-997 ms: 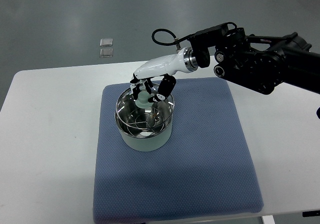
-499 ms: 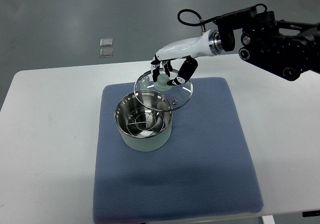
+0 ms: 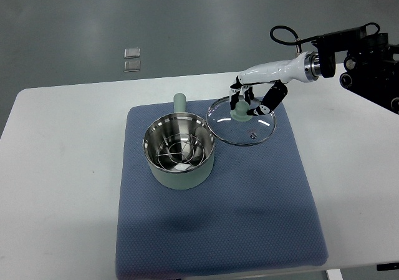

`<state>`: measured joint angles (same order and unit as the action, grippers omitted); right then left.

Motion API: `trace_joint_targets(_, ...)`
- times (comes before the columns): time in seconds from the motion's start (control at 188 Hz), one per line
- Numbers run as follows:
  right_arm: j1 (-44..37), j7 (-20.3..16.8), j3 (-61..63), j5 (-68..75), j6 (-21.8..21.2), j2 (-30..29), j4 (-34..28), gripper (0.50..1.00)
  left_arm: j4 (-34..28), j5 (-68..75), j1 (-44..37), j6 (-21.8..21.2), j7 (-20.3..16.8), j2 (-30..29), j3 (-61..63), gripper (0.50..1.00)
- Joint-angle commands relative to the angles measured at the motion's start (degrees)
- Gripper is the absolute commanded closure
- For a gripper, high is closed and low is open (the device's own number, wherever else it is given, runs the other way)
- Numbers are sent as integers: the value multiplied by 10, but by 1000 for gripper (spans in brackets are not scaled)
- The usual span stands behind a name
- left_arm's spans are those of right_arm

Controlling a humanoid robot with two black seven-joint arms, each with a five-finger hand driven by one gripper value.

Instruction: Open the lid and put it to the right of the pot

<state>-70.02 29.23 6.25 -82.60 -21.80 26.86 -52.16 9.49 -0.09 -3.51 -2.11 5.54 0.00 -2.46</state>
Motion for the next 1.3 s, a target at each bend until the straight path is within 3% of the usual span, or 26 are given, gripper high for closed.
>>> trace_joint_targets(0.0,12,0,1,0,9,8,-1,1000,0,0,0,0,0,0,0,500)
trace_joint_targets(0.525,47,-1,1,-1,35,0,15,1000,0,0,0,0,0,0,0,500)
trace_joint_targets(0.536,48,-1,1,0,38,-1,15,973,0,0,0,0,0,0,0,500)
trace_joint_targets(0.541,48,-1,1,0,40,-1,15,931,0,0,0,0,0,0,0,500)
trace_joint_targets(0.546,48,-1,1,0,40,-1,15,930,0,0,0,0,0,0,0,500)
trace_joint_targets(0.552,49,-1,1,1,42,-1,15,884,0,0,0,0,0,0,0,500)
trace_joint_targets(0.557,49,-1,1,1,42,-1,15,883,0,0,0,0,0,0,0,500)
trace_joint_targets(0.562,50,-1,0,1,46,-2,15,839,0,0,0,0,0,0,0,500)
trace_joint_targets(0.568,50,-1,0,1,46,-2,15,838,0,0,0,0,0,0,0,500)
trace_joint_targets(0.573,51,-1,0,1,48,-2,16,790,0,0,0,0,0,0,0,500)
trace_joint_targets(0.578,51,-1,0,1,48,-2,16,789,0,0,0,0,0,0,0,500)
trace_joint_targets(0.584,52,-1,0,1,50,-2,15,745,0,0,0,0,0,0,0,500)
trace_joint_targets(0.594,54,-1,0,1,53,-3,16,714,0,0,0,0,0,0,0,500)
trace_joint_targets(0.647,62,-1,0,1,62,-5,15,648,0,0,0,0,0,0,0,500)
trace_joint_targets(0.706,65,-1,0,1,63,-6,16,621,0,0,0,0,0,0,0,500)
trace_joint_targets(0.732,65,-1,0,0,63,-6,16,575,0,0,0,0,0,0,0,500)
trace_joint_targets(0.992,66,-2,4,6,63,-5,18,572,0,0,0,0,0,0,0,500)
trace_joint_targets(1.098,66,-10,36,70,46,-6,21,572,0,0,0,0,0,0,0,500)
trace_joint_targets(1.294,67,-63,58,245,5,-15,49,572,0,0,0,0,0,0,0,500)
